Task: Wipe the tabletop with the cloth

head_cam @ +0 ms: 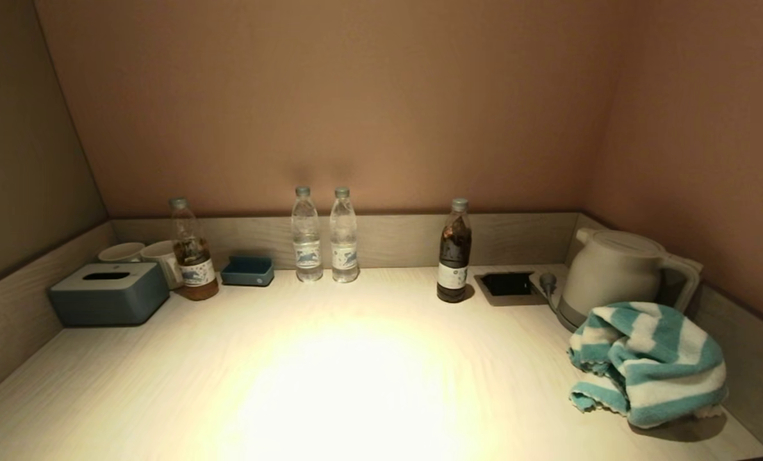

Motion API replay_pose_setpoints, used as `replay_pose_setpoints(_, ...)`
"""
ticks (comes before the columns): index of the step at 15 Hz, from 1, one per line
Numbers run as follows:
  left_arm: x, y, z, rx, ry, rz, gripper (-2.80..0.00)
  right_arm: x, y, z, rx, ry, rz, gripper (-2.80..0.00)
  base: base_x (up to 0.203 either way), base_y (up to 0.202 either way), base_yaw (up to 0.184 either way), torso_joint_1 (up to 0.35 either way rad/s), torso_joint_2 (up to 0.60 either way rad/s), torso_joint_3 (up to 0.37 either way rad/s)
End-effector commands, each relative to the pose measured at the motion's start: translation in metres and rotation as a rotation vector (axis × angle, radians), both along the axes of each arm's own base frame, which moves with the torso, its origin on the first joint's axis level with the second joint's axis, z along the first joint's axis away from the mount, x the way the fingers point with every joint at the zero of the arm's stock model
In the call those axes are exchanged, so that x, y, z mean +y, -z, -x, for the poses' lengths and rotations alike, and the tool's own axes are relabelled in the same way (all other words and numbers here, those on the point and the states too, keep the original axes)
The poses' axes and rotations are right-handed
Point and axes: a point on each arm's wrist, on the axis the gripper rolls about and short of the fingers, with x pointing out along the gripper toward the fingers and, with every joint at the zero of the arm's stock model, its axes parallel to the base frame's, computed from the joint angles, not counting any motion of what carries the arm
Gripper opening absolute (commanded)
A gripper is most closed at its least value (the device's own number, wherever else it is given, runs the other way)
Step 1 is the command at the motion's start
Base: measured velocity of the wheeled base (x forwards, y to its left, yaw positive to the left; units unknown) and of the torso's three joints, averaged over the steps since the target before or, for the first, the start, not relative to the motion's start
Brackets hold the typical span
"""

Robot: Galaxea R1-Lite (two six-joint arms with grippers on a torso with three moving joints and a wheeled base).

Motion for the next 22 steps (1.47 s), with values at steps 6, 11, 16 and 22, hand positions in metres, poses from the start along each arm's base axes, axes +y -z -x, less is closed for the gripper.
replay_pose_setpoints(6,0.0,0.0,0.0,0.0,-0.001,0.0,-2.8,-0.009,0.018,0.086,0.004,0.177,0.075,-2.8,0.0,0.0,0.0,0.0,0.0,0.0)
replay_pose_setpoints(11,0.0,0.0,0.0,0.0,-0.001,0.0,-2.8,-0.008,0.034,0.11,-0.014,0.206,0.094,-2.8,0.0,0.0,0.0,0.0,0.0,0.0)
replay_pose_setpoints(16,0.0,0.0,0.0,0.0,-0.001,0.0,-2.8,-0.008,0.061,0.121,-0.024,0.216,0.092,-2.8,0.0,0.0,0.0,0.0,0.0,0.0)
replay_pose_setpoints(22,0.0,0.0,0.0,0.0,-0.001,0.0,-2.8,-0.008,0.08,0.128,-0.043,0.215,0.087,-2.8,0.0,0.0,0.0,0.0,0.0,0.0)
